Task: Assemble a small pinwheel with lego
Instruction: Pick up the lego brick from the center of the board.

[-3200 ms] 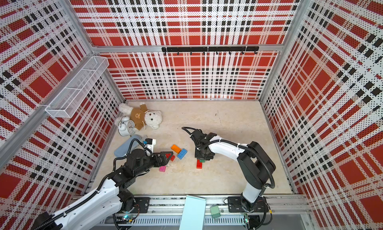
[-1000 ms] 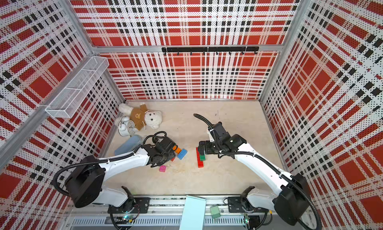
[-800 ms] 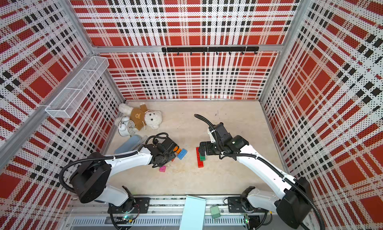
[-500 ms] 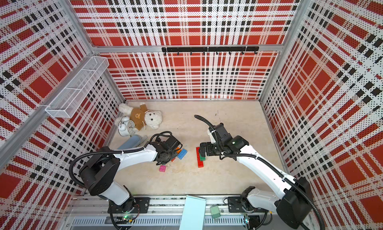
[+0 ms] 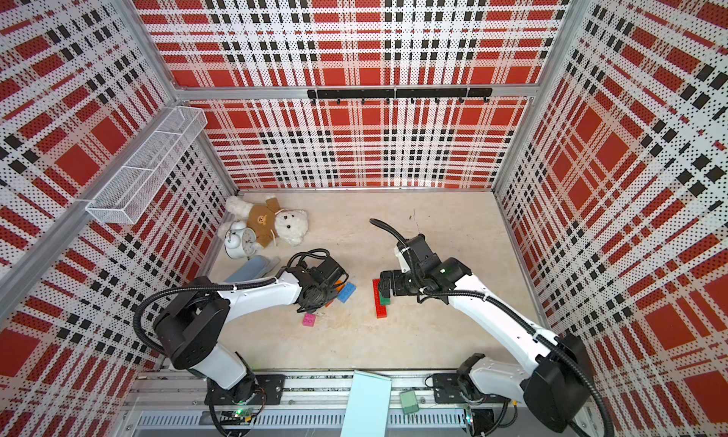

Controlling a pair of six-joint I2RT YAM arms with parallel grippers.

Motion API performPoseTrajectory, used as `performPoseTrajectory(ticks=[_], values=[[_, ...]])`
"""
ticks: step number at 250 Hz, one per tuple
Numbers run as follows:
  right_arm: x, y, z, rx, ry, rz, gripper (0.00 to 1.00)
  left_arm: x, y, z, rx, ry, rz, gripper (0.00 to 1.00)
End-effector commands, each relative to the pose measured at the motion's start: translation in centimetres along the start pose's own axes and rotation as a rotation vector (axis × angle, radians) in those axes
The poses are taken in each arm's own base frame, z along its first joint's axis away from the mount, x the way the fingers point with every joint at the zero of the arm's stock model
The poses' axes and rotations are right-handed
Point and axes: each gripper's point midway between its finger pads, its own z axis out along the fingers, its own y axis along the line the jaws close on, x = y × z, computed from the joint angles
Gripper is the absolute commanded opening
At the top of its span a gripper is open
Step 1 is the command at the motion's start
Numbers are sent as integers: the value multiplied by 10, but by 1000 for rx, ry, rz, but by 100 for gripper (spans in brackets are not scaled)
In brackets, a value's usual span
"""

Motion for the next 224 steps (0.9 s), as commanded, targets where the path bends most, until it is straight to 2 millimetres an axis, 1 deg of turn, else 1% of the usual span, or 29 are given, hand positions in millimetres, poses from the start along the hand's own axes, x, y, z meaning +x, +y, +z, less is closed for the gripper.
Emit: performPoseTrajectory(ticks=[1, 39, 73, 91, 126, 132, 155, 185, 207, 224], values=[[-5, 4, 5, -22, -13, -19, 100, 6, 3, 1, -31, 11, 8, 56], [-4, 3, 6, -22, -6, -17, 100, 9, 2, 1, -29, 13, 6, 53], [-2, 1, 8, -18, -1, -15, 100, 11, 0, 4, -31, 19, 7, 47], [-1, 0, 9, -19, 1, -12, 100, 11, -1, 3, -29, 18, 7, 44], [-1, -2, 10, -29, 6, -1, 100, 11, -3, -1, -26, 20, 16, 44], [-2, -1, 11, -43, 5, 5, 100, 10, -3, -2, -23, 19, 19, 41], [-7, -7, 14, -69, 7, 46, 100, 8, -5, -12, 6, 12, 45, 35], [-16, -9, 14, -86, -10, 60, 100, 3, -7, -30, 58, -3, 131, 34], [-20, -16, 16, -99, -12, 98, 100, -5, -10, -49, 105, -35, 254, 31], [-22, -23, 17, -126, -11, 140, 100, -5, -24, -63, 185, -49, 404, 31]])
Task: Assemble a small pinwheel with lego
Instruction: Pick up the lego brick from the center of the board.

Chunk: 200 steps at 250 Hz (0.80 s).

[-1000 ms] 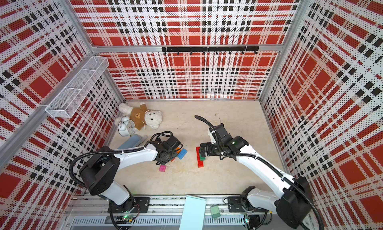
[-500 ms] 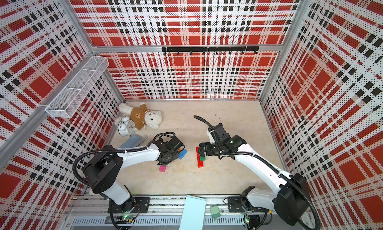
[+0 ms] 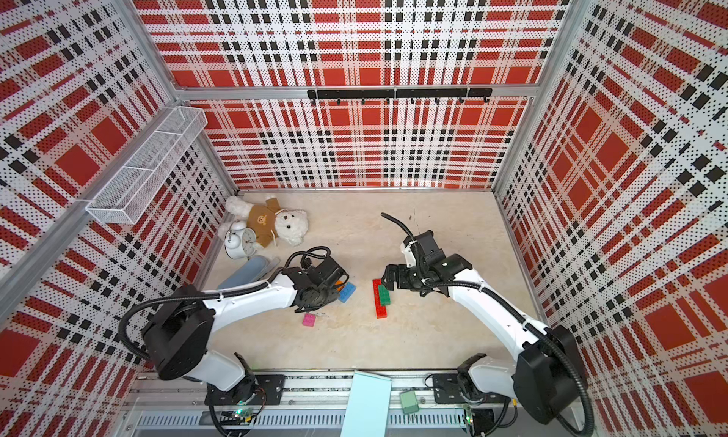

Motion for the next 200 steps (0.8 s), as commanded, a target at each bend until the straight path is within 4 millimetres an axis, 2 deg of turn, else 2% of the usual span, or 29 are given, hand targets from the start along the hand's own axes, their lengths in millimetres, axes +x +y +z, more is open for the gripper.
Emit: performPoseTrajectory(ticks=[1, 20, 44, 68, 84, 97, 139, 200], values=[[-9, -2, 3, -70, -16, 29, 99, -8, -13, -26, 91, -36, 246, 31], [-14, -10, 2, -114, -38, 78, 97, -1, -35, -36, 198, -11, 435, 31], [-17, -16, -1, -155, -49, 123, 88, 29, -69, -48, 363, 56, 743, 32], [-16, -18, -1, -175, -61, 150, 62, 61, -92, -58, 454, 80, 1036, 33], [-14, -19, -2, -183, -69, 167, 42, 71, -100, -56, 467, 88, 1169, 33], [-11, -20, -2, -188, -70, 182, 30, 77, -105, -55, 479, 97, 1265, 33], [3, -19, -1, -235, -69, 224, 14, 86, -109, -45, 501, 118, 1483, 31], [14, -11, 2, -336, -70, 267, 7, 73, -101, -20, 459, 180, 1618, 30]])
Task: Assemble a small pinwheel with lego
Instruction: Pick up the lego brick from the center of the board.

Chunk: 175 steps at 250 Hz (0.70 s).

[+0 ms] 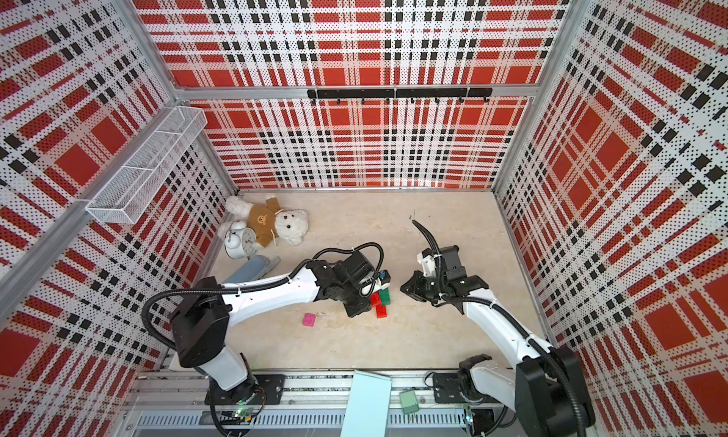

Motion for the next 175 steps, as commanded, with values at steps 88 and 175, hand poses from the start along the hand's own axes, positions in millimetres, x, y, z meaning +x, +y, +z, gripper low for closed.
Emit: performPoseTrajectory(ticks=[88, 175], values=[[-7, 14, 7, -119, -26, 26, 4, 4, 33, 14, 23, 82, 170, 30], [-18, -4, -1, -55, -67, 91, 2, -3, 34, 21, 65, 109, 225, 29]])
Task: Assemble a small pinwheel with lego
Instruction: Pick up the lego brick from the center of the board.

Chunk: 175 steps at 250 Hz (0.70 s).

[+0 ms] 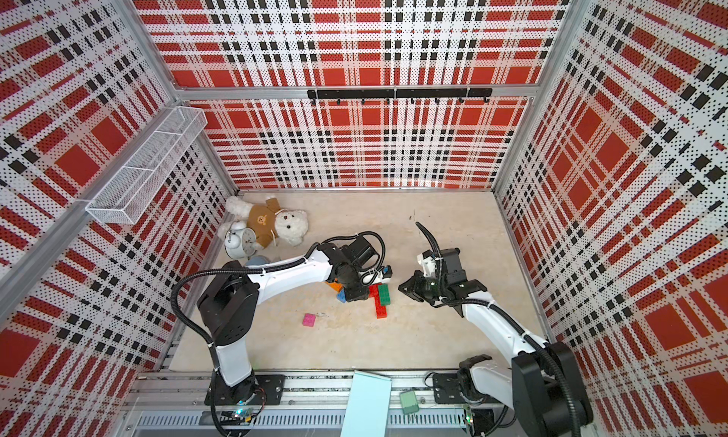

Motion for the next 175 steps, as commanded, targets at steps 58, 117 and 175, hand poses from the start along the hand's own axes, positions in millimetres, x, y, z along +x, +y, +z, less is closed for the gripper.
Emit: performPoseTrajectory(ticks=[58, 117, 175], values=[[-15, -10, -15, 12, -61, 43, 2, 0, -7, 6, 69, 33, 55, 28], [-12, -12, -13, 11, -43, 46, 2, -2, -7, 9, 77, 39, 59, 27], [-13, -18, -9, 36, -33, 47, 10, -1, 3, 8, 53, 30, 45, 27]])
